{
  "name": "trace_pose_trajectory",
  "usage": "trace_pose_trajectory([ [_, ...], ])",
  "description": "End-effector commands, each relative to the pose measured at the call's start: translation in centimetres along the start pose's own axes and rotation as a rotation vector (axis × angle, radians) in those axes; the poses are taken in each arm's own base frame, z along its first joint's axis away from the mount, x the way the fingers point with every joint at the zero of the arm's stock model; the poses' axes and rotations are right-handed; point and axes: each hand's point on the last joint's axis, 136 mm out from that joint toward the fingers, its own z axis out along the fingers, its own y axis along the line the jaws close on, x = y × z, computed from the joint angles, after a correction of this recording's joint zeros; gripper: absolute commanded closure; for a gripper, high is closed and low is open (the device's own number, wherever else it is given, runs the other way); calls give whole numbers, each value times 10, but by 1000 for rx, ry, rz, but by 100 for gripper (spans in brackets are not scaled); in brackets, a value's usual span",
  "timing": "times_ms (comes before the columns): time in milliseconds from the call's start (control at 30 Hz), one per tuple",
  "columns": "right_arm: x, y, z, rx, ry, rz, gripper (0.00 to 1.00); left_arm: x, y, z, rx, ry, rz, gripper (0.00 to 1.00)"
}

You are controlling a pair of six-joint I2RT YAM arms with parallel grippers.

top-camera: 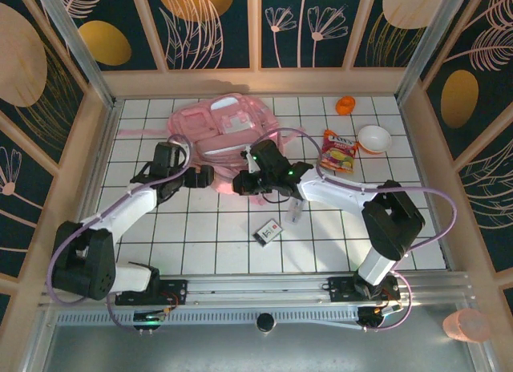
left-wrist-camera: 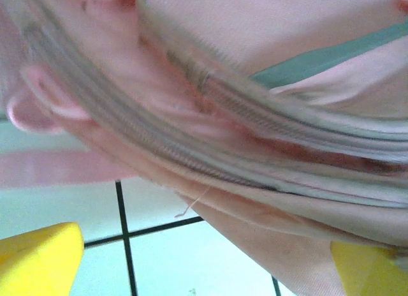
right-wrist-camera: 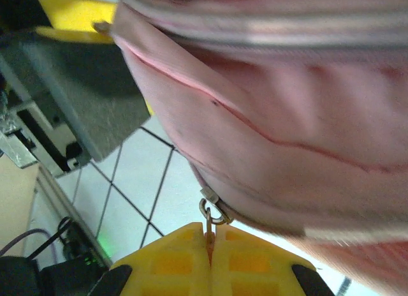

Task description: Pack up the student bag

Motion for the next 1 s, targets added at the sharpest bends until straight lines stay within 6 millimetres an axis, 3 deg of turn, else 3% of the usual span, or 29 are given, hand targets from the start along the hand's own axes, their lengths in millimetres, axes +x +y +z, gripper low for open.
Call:
trace_pose_trajectory([
  [0,-13,51,-7,-196,-8,-79,100,-14,-41,-35,185,-105,431,3],
  [133,-9,58,-5,-242,29,-94,100,-6,-64,-56,298,-163,721,6],
  [267,-8,60,-6,-249,48,-109,100,5,-88,-64,438,-204,905,18],
  [400,-7,64,-9,-255,63,-128,100,18,-88,-50,429,-164,1048,22],
  [500,-5,64,-10,-256,75,-132,100,9,-79,-34,324,-190,1096,23],
  [567,-4,65,-11,-258,78,-132,100,4,-83,-31,322,-227,1133,28],
  [633,-4,65,-12,-254,79,-133,100,1,-86,-28,331,-234,1145,36],
  [733,-6,57,-16,-208,74,-140,100,6,-80,-21,311,-203,1171,58],
  [833,-12,29,-30,-131,57,-107,100,12,-69,-20,259,-169,1201,90],
  [967,-18,-14,-56,-52,22,-61,100,17,-55,-24,188,-155,1227,100],
])
